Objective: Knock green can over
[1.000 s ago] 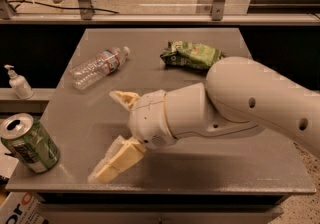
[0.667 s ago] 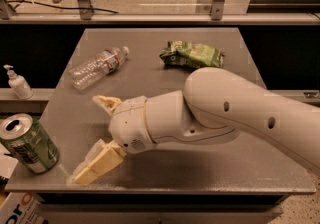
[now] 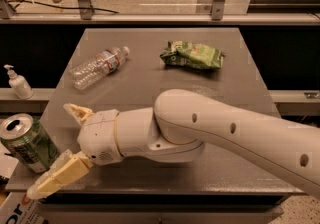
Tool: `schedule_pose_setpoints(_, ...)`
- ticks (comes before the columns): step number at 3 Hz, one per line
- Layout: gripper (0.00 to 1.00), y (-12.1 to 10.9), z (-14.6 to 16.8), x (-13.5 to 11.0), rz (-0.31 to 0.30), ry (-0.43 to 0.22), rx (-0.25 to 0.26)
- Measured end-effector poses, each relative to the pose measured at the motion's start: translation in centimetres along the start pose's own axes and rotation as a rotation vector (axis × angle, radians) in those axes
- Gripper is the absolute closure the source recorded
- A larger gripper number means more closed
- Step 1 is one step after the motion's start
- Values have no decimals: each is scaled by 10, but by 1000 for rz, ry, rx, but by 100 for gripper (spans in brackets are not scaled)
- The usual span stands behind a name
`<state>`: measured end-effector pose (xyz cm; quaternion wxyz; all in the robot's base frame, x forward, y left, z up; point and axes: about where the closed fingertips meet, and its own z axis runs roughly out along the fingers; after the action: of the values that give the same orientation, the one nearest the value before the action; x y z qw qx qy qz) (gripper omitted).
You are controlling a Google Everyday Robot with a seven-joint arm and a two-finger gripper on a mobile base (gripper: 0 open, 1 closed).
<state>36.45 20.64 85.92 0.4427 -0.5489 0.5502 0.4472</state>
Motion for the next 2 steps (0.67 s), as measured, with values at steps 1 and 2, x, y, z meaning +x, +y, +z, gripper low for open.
schedule_pose_setpoints(1,0,5,27,-10,-12,-67,-24)
schedule_pose_setpoints(2,17,12,50,-14,-34,-93,-51)
